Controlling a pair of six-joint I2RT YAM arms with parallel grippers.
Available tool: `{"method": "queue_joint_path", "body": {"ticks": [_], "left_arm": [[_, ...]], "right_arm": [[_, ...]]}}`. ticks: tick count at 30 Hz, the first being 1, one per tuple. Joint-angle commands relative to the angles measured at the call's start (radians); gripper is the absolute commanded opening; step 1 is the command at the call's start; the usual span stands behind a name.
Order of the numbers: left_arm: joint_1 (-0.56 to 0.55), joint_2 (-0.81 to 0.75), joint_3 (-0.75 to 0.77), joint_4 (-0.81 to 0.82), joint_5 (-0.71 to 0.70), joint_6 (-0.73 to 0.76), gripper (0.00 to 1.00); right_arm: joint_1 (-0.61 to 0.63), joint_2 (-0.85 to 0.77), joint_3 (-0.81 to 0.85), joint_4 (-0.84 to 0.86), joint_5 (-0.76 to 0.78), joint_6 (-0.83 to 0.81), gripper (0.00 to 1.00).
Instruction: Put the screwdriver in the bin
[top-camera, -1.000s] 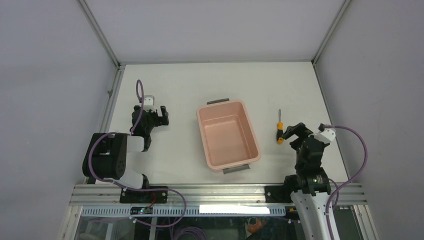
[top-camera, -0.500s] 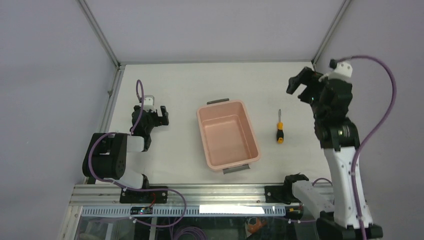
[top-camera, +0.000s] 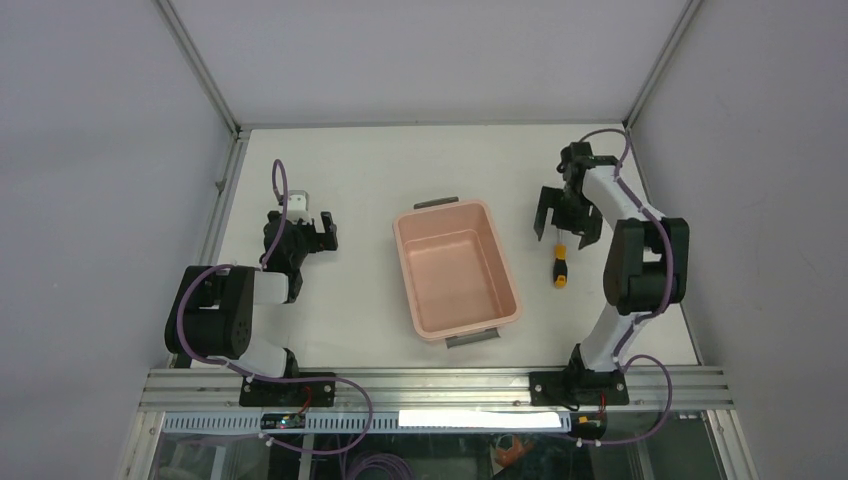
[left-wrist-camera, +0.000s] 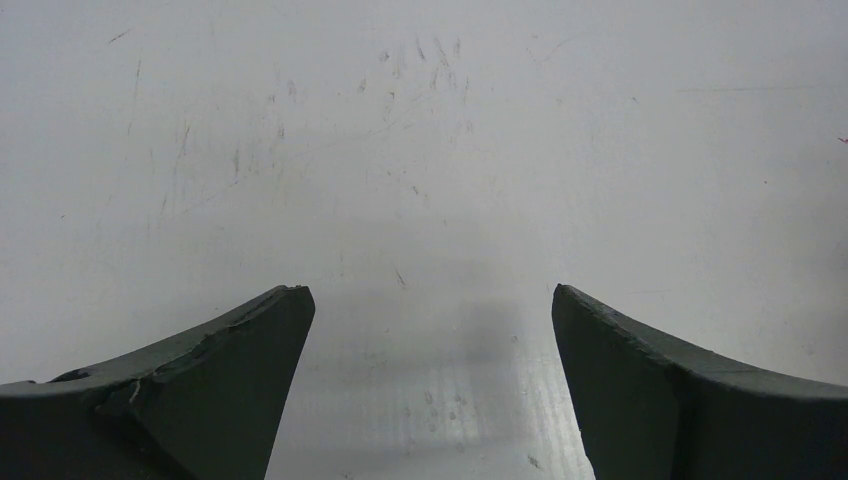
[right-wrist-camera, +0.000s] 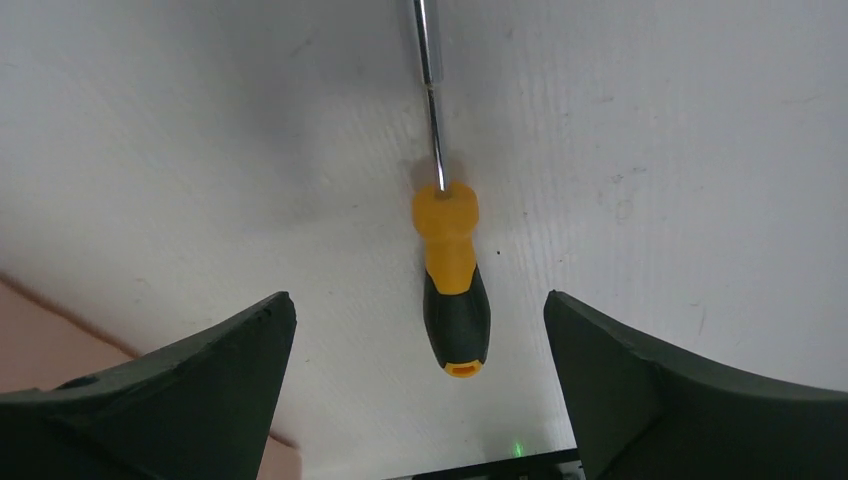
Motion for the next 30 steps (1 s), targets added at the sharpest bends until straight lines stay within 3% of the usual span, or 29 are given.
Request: {"method": "queue_joint_path", "body": {"ticks": [1, 4, 7, 12, 13, 21, 30], "left_arm": [[0.008, -0.006, 0.015, 0.064, 0.015, 0.012, 0.99], [0.008, -0.006, 0.015, 0.065, 0.016, 0.012, 0.99], [0.008, -0.006, 0.015, 0.064, 0.016, 0.011, 0.99], [0.008, -0.006, 0.015, 0.065, 0.015, 0.012, 0.99], [0.008, -0.006, 0.016, 0.062, 0.016, 0.012, 0.99], [0.008, -0.005, 0.016, 0.063, 0.016, 0.012, 0.99], [0.008, -0.006, 0.015, 0.064, 0.016, 0.011, 0.99]], "right_arm": [[-0.03, 0.058, -0.09, 0.04, -0.044, -0.02, 0.99], [-0.042, 0.104, -0.153, 0.104, -0.086, -0.019, 0.94], [-0.043, 0.149, -0.168, 0.123, -0.127, -0.032, 0.77], [-0.043, 0.113, -0.154, 0.104, -0.042, -0.037, 0.08], [-0.043, 0.092, -0.146, 0.091, -0.021, -0.037, 0.0], [0.01, -0.162, 0.049, -0.108, -0.004, -0.023, 0.0], [0.32, -0.281, 0.217, -0.277, 0.045, 0.134, 0.0]]}}
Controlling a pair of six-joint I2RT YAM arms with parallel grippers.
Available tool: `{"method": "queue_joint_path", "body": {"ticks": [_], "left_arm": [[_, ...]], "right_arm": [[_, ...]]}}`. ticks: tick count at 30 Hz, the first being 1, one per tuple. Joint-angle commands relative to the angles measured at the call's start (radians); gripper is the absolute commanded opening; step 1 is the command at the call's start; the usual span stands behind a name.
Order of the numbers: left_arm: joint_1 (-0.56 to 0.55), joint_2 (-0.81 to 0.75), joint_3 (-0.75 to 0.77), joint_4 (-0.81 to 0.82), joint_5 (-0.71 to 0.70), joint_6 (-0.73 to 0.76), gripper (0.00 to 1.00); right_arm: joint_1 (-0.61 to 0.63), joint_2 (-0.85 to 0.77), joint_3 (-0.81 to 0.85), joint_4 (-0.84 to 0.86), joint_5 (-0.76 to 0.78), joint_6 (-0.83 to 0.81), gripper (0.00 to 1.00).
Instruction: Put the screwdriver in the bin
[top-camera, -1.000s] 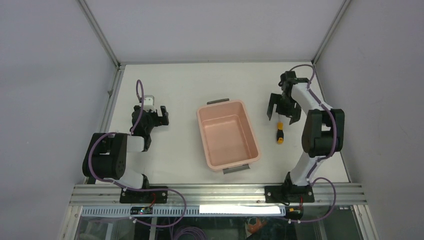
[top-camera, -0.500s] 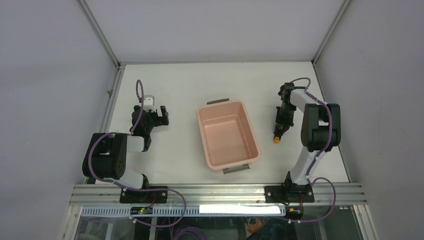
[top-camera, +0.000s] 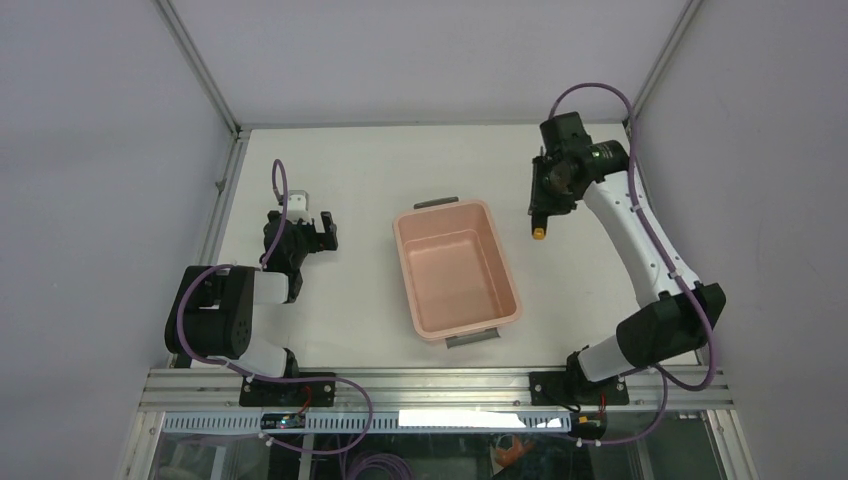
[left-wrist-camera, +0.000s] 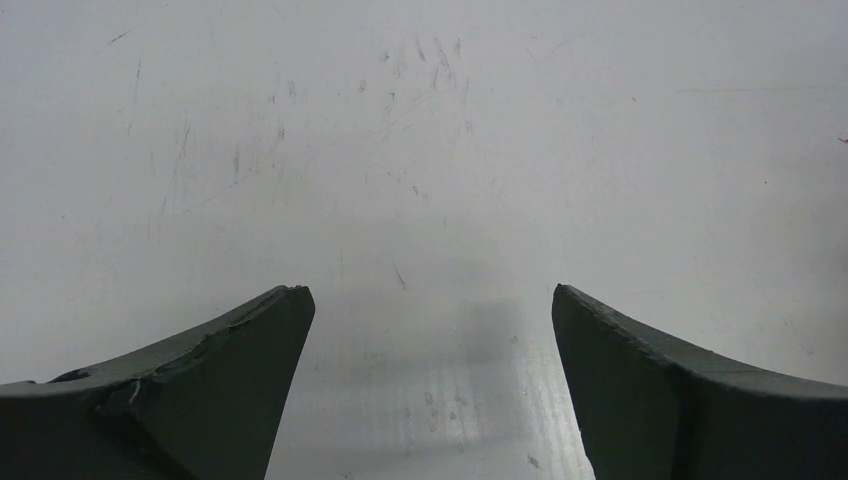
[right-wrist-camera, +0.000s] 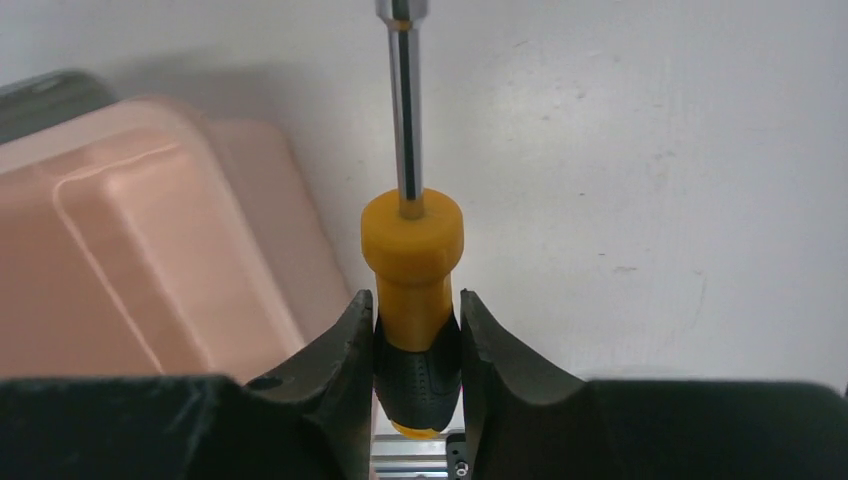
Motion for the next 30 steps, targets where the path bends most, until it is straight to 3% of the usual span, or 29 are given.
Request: {"method": "queue_joint_path", "body": {"ticks": [1, 7, 10, 16, 25, 27, 30], "left_arm": [[0.008, -0.006, 0.015, 0.064, 0.016, 0.012, 0.99], [0.008, -0.005, 0.015, 0.063, 0.016, 0.011, 0.99], [0.008, -0.006, 0.015, 0.063, 0.016, 0.012, 0.99], [0.008, -0.005, 0.015, 0.064, 0.016, 0.011, 0.99], [0.008, -0.006, 0.015, 0.064, 0.016, 0.011, 0.99], [0.008, -0.006, 0.015, 0.063, 0.016, 0.012, 0.99], [0.008, -0.006, 0.015, 0.063, 0.016, 0.012, 0.99]], "right_arm": [[0.168, -0.045, 0.043, -0.105, 0.019, 0.111, 0.0], [0.469, -0.017, 0.018, 0.0, 0.061, 0.227, 0.0], [0.564, 0.026, -0.051, 0.07, 0.063, 0.266, 0.0], [0.629, 0.117, -0.195, 0.229, 0.013, 0.324, 0.0], [0.665, 0.234, -0.323, 0.345, 0.072, 0.386, 0.0], [0.665, 0.25, -0.336, 0.355, 0.075, 0.393, 0.07], [0.667, 0.251, -0.345, 0.362, 0.083, 0.405, 0.25]]}}
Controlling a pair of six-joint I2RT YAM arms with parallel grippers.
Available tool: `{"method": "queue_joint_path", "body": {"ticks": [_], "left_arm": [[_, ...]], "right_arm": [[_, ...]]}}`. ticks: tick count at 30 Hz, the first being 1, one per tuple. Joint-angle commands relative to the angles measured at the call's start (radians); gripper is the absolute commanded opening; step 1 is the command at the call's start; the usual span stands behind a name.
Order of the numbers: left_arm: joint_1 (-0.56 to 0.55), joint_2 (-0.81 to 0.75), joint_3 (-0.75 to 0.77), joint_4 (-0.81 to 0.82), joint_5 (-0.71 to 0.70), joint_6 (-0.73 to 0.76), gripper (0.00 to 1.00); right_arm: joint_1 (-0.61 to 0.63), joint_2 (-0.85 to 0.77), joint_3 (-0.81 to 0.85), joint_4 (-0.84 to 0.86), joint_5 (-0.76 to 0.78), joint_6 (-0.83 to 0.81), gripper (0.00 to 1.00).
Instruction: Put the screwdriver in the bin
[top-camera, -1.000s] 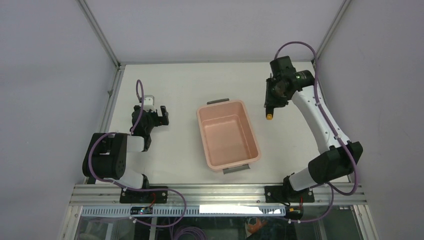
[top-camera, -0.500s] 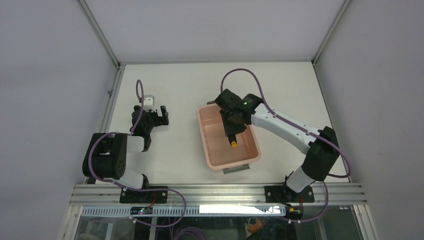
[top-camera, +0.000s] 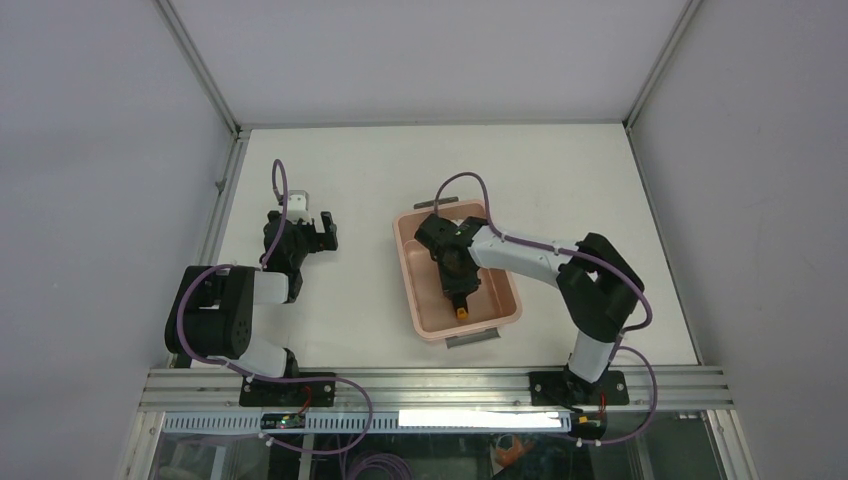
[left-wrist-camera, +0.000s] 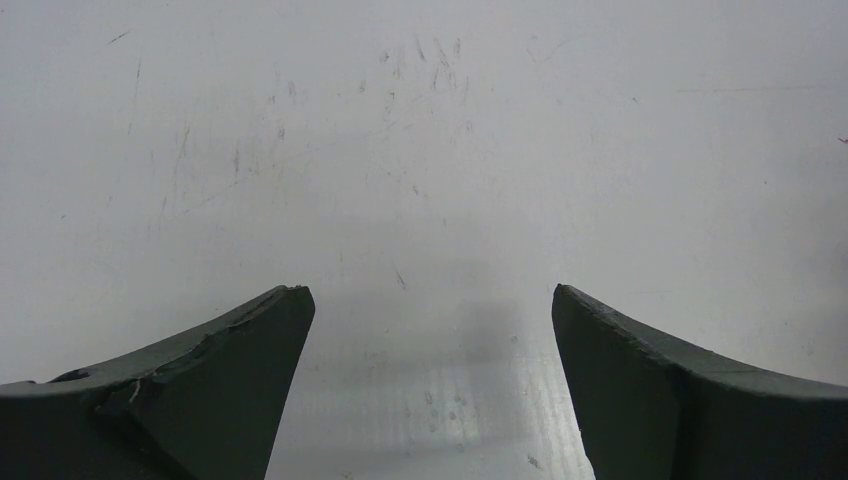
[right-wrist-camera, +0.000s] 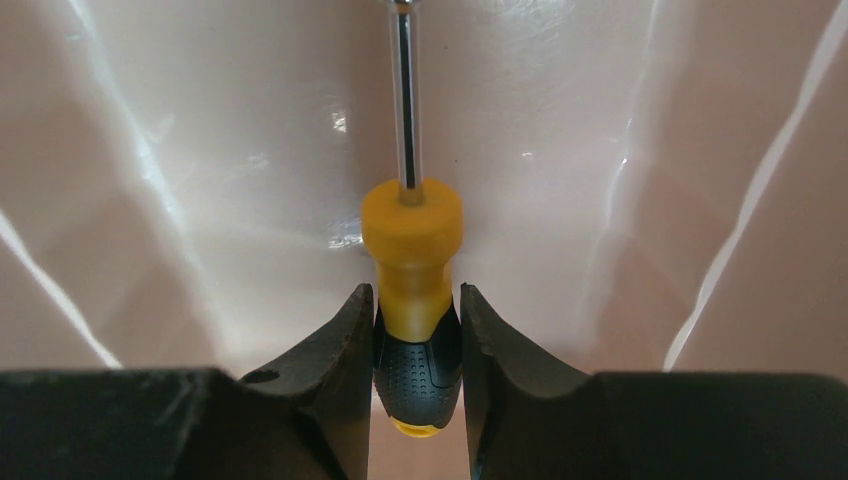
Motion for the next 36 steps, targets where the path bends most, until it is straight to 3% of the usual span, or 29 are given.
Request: {"method": "queue_joint_path", "body": {"ticks": [1, 5, 11, 18, 23, 26, 36], "left_arm": [[0.008, -0.006, 0.015, 0.063, 0.016, 0.011, 0.99], [0.008, -0.006, 0.015, 0.063, 0.016, 0.011, 0.99], [0.008, -0.006, 0.015, 0.063, 0.016, 0.011, 0.99], [0.008, -0.005, 0.015, 0.063, 0.015, 0.012, 0.99], [0.008, -0.005, 0.015, 0.063, 0.016, 0.012, 0.99], [0.008, -0.005, 0.015, 0.064, 0.016, 0.013, 0.99], [0.008, -0.006, 0.016, 0.063, 0.015, 0.012, 0.99]], "right_arm": [[0.005, -0.014, -0.003, 0.063, 0.047, 0.046, 0.29], [0.016, -0.056, 0.014, 0.05, 0.075, 0.049, 0.5], [0.041, -0.127, 0.07, -0.01, 0.127, 0.029, 0.66], [0.043, -0.28, 0.139, -0.016, 0.123, -0.095, 0.99], [0.027, -0.373, 0.195, -0.011, 0.156, -0.237, 0.99], [-0.022, -0.469, 0.143, 0.077, 0.24, -0.321, 0.99], [-0.489, -0.806, -0.224, 0.423, 0.092, -0.396, 0.99]]}}
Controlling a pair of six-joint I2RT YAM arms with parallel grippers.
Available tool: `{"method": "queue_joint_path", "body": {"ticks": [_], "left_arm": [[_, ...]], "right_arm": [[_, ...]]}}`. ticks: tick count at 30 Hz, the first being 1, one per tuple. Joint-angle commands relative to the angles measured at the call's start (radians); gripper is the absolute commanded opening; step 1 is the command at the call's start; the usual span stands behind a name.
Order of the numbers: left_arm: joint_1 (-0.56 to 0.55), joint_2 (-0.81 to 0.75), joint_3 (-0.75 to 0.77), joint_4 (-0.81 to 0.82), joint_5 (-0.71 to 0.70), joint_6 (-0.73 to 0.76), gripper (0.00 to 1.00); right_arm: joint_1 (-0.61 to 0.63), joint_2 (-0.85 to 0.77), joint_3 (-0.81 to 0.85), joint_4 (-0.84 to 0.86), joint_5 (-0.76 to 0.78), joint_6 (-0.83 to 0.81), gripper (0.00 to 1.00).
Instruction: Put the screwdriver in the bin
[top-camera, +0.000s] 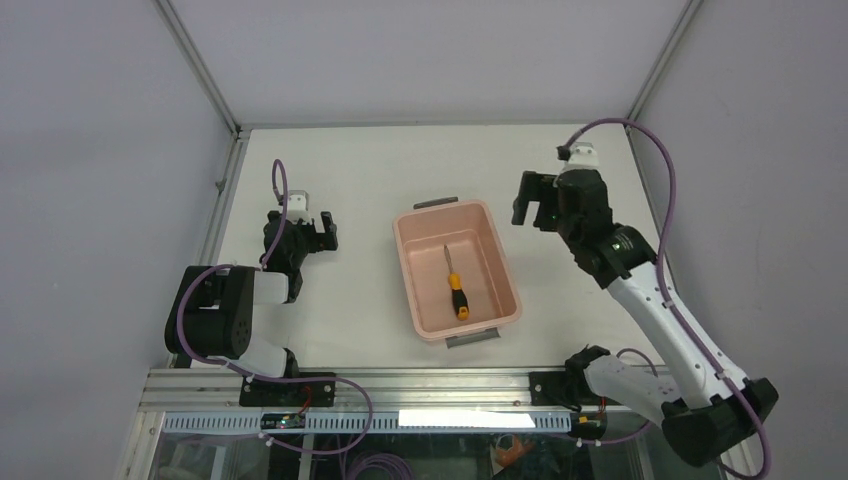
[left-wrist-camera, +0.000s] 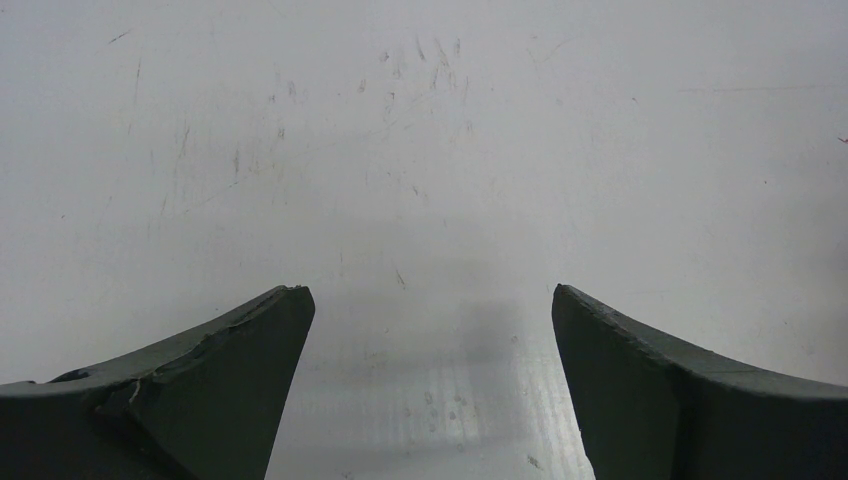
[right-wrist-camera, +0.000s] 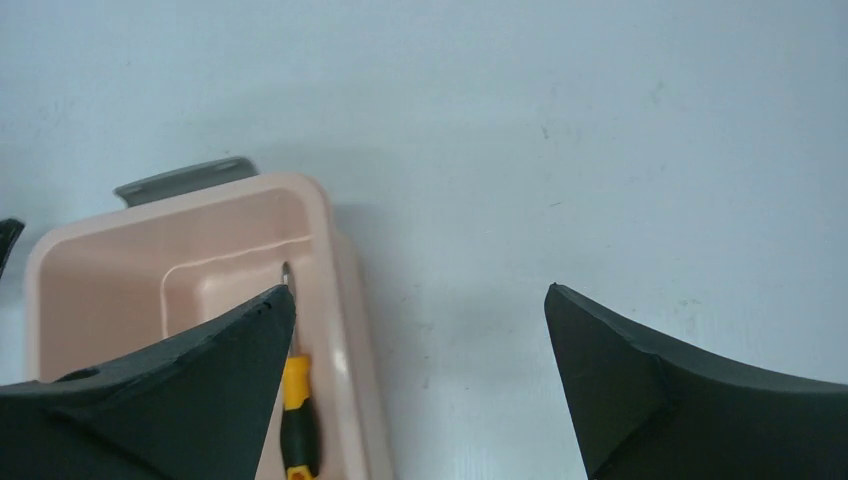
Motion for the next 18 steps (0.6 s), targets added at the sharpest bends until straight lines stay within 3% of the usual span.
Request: {"method": "queue_joint_path", "body": {"ticks": [1, 11, 14, 18], "left_arm": [[0.008, -0.005, 0.015, 0.063, 0.016, 0.012, 0.99], [0.009, -0.005, 0.015, 0.063, 0.015, 0.012, 0.99], [0.008, -0.005, 0.015, 0.063, 0.016, 0.012, 0.99], [0.008, -0.006, 0.015, 0.063, 0.015, 0.012, 0.99]], "right_arm": [[-0.134, -0.118, -0.184, 0.241, -0.041, -0.059, 0.99], [-0.205, -0.255, -0.698, 0.653, 0.243, 0.007, 0.99], [-0.205, -0.253, -0.748, 0.697, 0.256, 0.052, 0.99], [-0.205, -0.252, -0.726, 0.623, 0.252, 0.064, 0.99]]}}
